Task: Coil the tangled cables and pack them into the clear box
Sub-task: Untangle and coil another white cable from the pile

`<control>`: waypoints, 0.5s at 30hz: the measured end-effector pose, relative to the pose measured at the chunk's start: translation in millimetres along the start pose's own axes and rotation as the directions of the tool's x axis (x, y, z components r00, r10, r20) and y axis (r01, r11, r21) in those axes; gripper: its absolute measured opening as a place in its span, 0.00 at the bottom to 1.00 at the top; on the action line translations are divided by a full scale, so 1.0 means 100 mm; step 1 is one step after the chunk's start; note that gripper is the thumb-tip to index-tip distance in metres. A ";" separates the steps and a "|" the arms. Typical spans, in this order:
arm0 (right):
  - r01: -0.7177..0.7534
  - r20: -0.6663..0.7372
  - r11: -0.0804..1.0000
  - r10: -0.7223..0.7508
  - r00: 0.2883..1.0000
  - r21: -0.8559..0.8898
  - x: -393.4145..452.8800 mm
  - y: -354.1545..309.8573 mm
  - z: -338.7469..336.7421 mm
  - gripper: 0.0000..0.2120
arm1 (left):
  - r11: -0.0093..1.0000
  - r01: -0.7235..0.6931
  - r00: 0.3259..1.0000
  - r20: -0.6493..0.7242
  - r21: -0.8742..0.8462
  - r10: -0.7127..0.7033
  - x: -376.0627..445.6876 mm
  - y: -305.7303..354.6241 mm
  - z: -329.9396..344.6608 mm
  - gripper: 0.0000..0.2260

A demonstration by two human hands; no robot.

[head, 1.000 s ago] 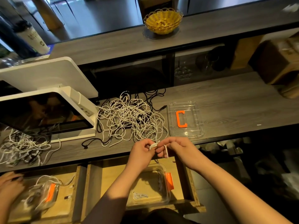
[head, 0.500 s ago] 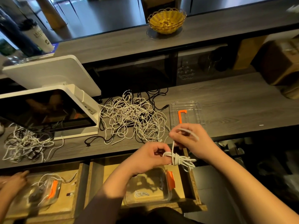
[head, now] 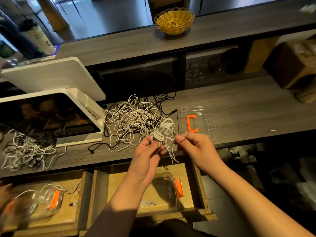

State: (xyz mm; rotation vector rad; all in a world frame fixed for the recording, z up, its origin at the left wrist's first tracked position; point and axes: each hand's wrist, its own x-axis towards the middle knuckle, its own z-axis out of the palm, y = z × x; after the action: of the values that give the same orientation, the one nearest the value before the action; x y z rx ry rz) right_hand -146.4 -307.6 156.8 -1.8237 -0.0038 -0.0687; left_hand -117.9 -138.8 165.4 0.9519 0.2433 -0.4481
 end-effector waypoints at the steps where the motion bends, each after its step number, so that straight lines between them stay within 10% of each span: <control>1: 0.033 0.014 0.996 -0.032 0.999 -0.079 -0.01 0.01 0.04 0.14 | 0.999 -0.008 0.999 -0.034 -0.031 0.007 0.00 -0.02 0.02 0.10; 15: 0.444 0.197 0.723 -0.405 0.893 -0.529 0.01 -0.10 0.09 0.12 | 0.957 0.047 0.980 -0.200 0.288 0.012 0.04 -0.13 0.00 0.06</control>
State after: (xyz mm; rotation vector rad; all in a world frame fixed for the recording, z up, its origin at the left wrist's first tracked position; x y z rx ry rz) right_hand -145.0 -296.3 163.8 -2.3905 -0.5086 -0.3699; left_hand -120.2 -146.5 154.8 1.2881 0.3748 -0.4111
